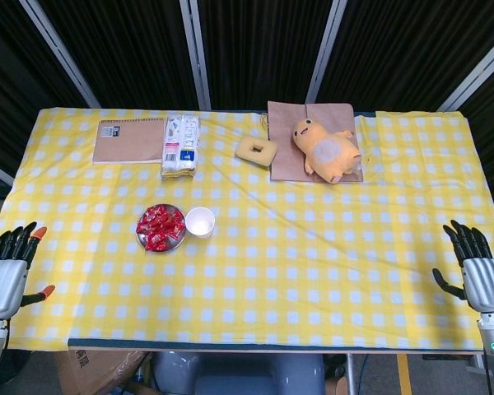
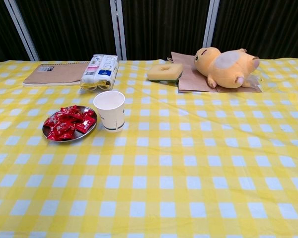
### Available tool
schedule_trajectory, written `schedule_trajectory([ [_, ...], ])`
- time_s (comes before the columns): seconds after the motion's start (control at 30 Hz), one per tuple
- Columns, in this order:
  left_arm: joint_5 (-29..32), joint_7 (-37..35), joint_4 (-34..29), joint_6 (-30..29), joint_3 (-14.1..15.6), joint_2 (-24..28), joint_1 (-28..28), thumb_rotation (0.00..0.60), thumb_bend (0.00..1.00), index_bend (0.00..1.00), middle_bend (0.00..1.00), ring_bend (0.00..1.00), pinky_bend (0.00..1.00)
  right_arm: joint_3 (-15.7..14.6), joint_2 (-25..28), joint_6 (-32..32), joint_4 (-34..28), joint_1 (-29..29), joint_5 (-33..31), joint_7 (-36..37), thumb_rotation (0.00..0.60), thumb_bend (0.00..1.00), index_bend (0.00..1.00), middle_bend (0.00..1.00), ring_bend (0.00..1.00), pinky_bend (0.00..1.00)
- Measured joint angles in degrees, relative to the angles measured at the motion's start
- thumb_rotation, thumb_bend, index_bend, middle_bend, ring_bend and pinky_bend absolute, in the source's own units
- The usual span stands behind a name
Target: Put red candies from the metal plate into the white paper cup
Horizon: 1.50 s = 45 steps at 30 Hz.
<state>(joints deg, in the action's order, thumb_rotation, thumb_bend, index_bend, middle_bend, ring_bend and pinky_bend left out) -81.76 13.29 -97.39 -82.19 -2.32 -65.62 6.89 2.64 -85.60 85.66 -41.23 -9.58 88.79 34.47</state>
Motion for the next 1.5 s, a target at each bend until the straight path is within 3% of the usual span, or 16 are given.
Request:
schedule_trajectory([
  [0.53,1.11,0.39,-0.36,1.51,-0.29,-0.09,0.71,0.600,0.10,0.00,0.00,0.00,0.02,0.02,0.07,0.44,-0.35,0.16,0.05,0.05,0.600,0.41,0.00,0.01,0.00,0.00],
  [0.87,5.31,3.45,-2.29,5.90,-4.26,-1.14,5.24,0.600,0.18,0.22,0.00,0.00,0.02,-0.08,0.36,0.88,-0.74,0.24,0.32,1.33,0.600,0.41,0.00,0.01,0.00,0.00],
  [1.07,14.72,8.74,-2.87,11.92,-9.30,-3.77,11.60,0.600,0.20,0.29,0.00,0.00,0.02,-0.16,0.62,0.66,-1.06,0.19,0.37,2.39,0.600,0.41,0.00,0.01,0.00,0.00],
  [1.23,27.21,16.82,-1.19,16.49,-13.52,-8.45,19.13,0.600,0.21,0.33,0.00,0.00,0.02,-0.03,0.93,0.71,-1.32,0.21,0.25,3.46,0.600,0.41,0.00,0.01,0.00,0.00],
  [1.5,45.20,29.00,8.85,20.57,-17.50,-20.69,31.90,0.600,0.25,0.36,0.00,0.00,0.02,0.21,1.48,-0.14,-1.89,0.05,-0.17,5.38,0.600,0.41,0.00,0.01,0.00,0.00],
])
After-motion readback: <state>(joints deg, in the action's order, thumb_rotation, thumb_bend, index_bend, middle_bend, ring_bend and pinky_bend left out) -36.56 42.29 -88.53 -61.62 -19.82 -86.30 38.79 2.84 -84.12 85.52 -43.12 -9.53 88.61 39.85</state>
